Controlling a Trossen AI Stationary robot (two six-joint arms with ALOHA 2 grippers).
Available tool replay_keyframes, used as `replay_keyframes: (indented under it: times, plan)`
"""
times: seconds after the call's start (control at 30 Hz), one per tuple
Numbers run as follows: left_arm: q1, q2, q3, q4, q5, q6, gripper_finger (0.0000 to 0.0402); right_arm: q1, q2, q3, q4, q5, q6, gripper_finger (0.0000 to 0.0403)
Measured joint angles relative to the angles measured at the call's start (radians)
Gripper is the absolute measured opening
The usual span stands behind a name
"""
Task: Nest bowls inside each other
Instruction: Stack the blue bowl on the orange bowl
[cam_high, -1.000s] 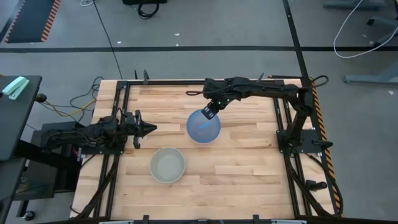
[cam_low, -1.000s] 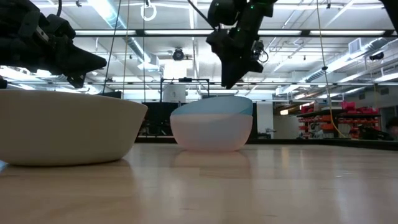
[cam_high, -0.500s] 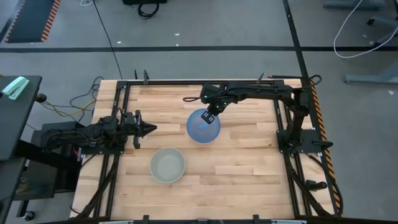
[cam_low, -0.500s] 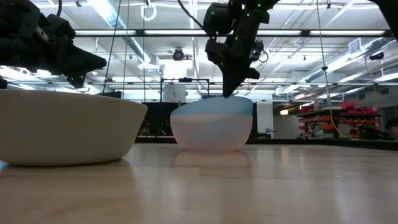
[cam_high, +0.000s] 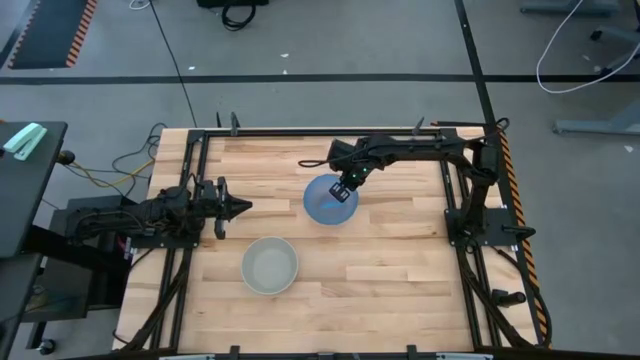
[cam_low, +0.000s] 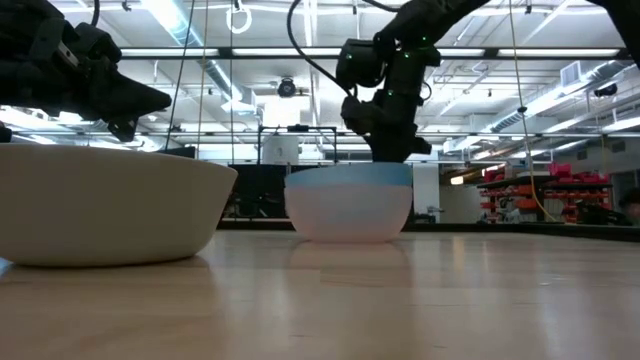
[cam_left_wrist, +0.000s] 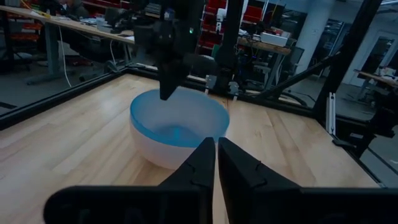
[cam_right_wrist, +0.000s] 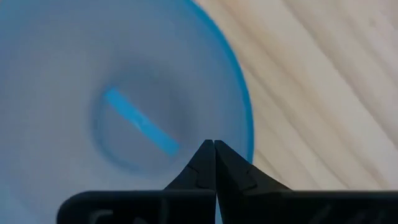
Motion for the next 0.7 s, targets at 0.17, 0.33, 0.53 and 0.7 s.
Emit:
replay_keyframes:
  times: [0.17, 0.33, 0.53, 0.7]
  plan:
    - [0.0, 0.0, 0.0, 0.0, 0.0, -0.001, 0.0031, 0.011, 0.0, -0.007, 0.015, 0.003, -0.009, 0.0001]
    - [0.0, 0.0, 0.0, 0.0, 0.0, -0.001, 0.0036, 0.036, -0.005, 0.031, 0.008, 0.017, -0.024, 0.0]
    - [0.0, 0.0, 0.0, -0.002, 0.0, -0.004, 0.0029, 0.09, -0.005, 0.049, -0.036, 0.022, -0.021, 0.0]
    - [0.0, 0.0, 0.0, -0.005, 0.0, -0.006, 0.0031, 0.146, -0.005, 0.049, -0.111, 0.079, 0.005, 0.0]
